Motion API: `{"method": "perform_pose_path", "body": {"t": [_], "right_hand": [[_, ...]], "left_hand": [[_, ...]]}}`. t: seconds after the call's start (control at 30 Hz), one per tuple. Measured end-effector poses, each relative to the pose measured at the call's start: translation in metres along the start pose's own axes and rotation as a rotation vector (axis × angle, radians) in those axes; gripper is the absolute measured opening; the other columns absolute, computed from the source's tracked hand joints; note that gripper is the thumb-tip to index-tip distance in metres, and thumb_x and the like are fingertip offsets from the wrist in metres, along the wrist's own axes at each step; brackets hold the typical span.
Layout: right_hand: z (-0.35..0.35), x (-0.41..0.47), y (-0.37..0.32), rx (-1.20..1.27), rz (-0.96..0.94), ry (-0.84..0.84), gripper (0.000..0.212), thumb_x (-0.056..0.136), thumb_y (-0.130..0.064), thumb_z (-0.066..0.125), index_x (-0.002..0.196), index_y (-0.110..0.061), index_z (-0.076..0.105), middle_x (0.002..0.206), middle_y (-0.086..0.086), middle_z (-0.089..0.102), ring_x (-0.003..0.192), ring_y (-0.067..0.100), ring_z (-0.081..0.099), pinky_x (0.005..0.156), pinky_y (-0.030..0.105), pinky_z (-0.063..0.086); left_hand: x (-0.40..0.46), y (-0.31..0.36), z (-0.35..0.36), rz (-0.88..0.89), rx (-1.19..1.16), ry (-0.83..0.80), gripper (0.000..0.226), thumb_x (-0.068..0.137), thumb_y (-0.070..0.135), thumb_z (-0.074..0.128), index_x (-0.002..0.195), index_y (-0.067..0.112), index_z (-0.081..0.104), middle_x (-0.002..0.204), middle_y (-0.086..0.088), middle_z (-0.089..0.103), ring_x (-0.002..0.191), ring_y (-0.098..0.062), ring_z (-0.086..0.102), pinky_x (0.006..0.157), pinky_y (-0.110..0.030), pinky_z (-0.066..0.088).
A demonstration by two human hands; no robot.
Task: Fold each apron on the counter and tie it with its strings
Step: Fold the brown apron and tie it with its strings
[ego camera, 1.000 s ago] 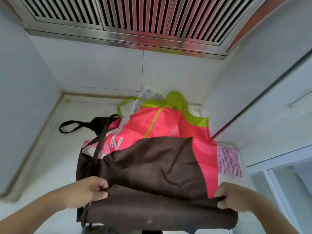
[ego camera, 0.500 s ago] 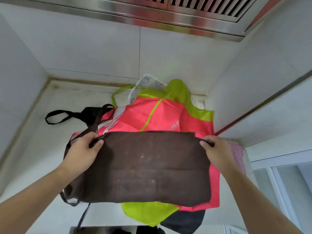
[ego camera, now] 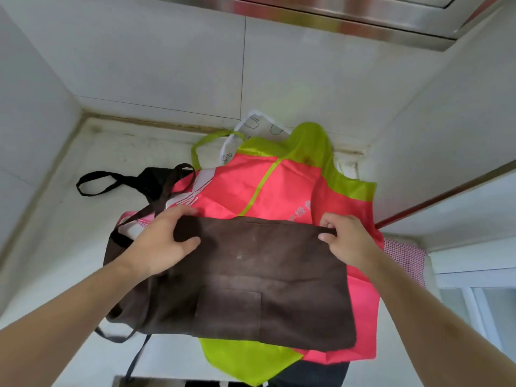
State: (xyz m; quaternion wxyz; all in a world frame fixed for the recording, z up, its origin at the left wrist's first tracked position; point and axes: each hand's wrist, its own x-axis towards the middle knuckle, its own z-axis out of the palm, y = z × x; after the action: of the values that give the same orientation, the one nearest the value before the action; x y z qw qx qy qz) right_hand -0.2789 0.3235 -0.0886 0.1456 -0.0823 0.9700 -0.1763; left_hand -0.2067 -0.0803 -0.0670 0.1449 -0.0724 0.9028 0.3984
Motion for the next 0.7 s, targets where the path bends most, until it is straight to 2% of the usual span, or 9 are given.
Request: {"method": "perform_pose_path", "body": {"t": [0.13, 0.27, 0.33, 0.4, 0.43, 0.5, 0.53, 0.6, 0.7], "right_hand": [[-0.021, -0.016, -0.008, 0.028, -0.130, -0.052, 0.025, 0.088, -0.006, 0.074, 0.093, -0.029, 0.068, 0.079, -0.019, 0.064, 0.077, -0.003, 0.057, 0.072, 0.016, 0.038], [-0.033, -0.030, -0.014, 0.027, -0.220, -0.025, 0.021, 0.086, -0.004, 0.075, 0.091, -0.024, 0.072, 0.074, -0.022, 0.061, 0.075, -0.013, 0.056, 0.073, 0.005, 0.037], [-0.036, -0.036, -0.014, 0.016, -0.231, -0.026, 0.024, 0.085, -0.003, 0.075, 0.086, -0.026, 0.069, 0.070, -0.023, 0.058, 0.072, -0.008, 0.056, 0.070, 0.007, 0.038], [-0.038, -0.040, -0.012, 0.013, -0.224, -0.031, 0.028, 0.085, -0.003, 0.074, 0.083, -0.029, 0.065, 0.068, -0.018, 0.057, 0.071, 0.000, 0.057, 0.067, 0.015, 0.042], [-0.039, -0.041, -0.010, 0.006, -0.211, -0.037, 0.027, 0.085, -0.003, 0.074, 0.083, -0.028, 0.064, 0.069, -0.015, 0.060, 0.071, 0.003, 0.057, 0.068, 0.023, 0.046], [-0.042, -0.044, -0.005, -0.016, -0.156, -0.043, 0.028, 0.086, -0.004, 0.072, 0.082, -0.030, 0.063, 0.071, -0.015, 0.063, 0.071, 0.005, 0.059, 0.068, 0.027, 0.049], [-0.043, -0.046, -0.003, -0.026, -0.132, -0.041, 0.034, 0.087, -0.004, 0.072, 0.077, -0.033, 0.059, 0.071, -0.019, 0.062, 0.071, 0.002, 0.059, 0.065, 0.019, 0.045], [-0.046, -0.050, 0.002, -0.037, -0.093, -0.037, 0.049, 0.087, -0.003, 0.072, 0.070, -0.043, 0.048, 0.070, -0.028, 0.059, 0.071, -0.003, 0.056, 0.061, 0.013, 0.040], [-0.046, -0.054, 0.008, -0.056, -0.042, -0.046, 0.049, 0.088, -0.007, 0.073, 0.068, -0.042, 0.046, 0.063, -0.016, 0.057, 0.065, 0.004, 0.055, 0.057, 0.017, 0.037]], "left_hand": [[0.023, 0.025, 0.008, 0.160, -0.018, -0.126, 0.063, 0.085, 0.025, 0.083, 0.136, 0.042, 0.052, 0.135, 0.024, 0.057, 0.127, 0.009, 0.051, 0.115, -0.022, 0.038], [0.037, 0.049, 0.021, 0.200, 0.115, -0.363, 0.071, 0.084, 0.032, 0.082, 0.144, 0.049, 0.047, 0.131, 0.025, 0.054, 0.125, 0.002, 0.048, 0.114, -0.025, 0.038], [0.039, 0.054, 0.024, 0.216, 0.287, -0.417, 0.059, 0.085, 0.039, 0.078, 0.137, 0.051, 0.052, 0.127, 0.026, 0.051, 0.126, -0.003, 0.038, 0.112, -0.030, 0.030], [0.040, 0.056, 0.023, 0.243, 0.370, -0.429, 0.031, 0.086, 0.040, 0.078, 0.115, 0.038, 0.066, 0.120, 0.024, 0.053, 0.120, -0.002, 0.034, 0.104, -0.028, 0.025], [0.040, 0.056, 0.020, 0.249, 0.356, -0.434, 0.018, 0.085, 0.040, 0.079, 0.096, 0.032, 0.068, 0.112, 0.021, 0.056, 0.113, -0.001, 0.038, 0.099, -0.028, 0.028], [0.040, 0.053, 0.007, 0.195, 0.279, -0.480, 0.020, 0.083, 0.035, 0.083, 0.077, 0.024, 0.067, 0.101, 0.016, 0.061, 0.102, 0.000, 0.049, 0.092, -0.030, 0.040], [0.040, 0.051, -0.002, 0.155, 0.242, -0.506, 0.017, 0.083, 0.031, 0.083, 0.076, 0.023, 0.071, 0.096, 0.015, 0.065, 0.095, -0.002, 0.057, 0.090, -0.031, 0.047], [0.036, 0.047, -0.022, 0.092, 0.245, -0.553, 0.008, 0.083, 0.028, 0.082, 0.079, 0.025, 0.077, 0.085, 0.011, 0.072, 0.082, -0.009, 0.067, 0.084, -0.033, 0.055], [0.031, 0.036, -0.044, 0.022, 0.265, -0.554, 0.016, 0.079, 0.030, 0.079, 0.093, 0.024, 0.079, 0.102, -0.003, 0.078, 0.098, -0.021, 0.073, 0.097, -0.040, 0.057]]}}
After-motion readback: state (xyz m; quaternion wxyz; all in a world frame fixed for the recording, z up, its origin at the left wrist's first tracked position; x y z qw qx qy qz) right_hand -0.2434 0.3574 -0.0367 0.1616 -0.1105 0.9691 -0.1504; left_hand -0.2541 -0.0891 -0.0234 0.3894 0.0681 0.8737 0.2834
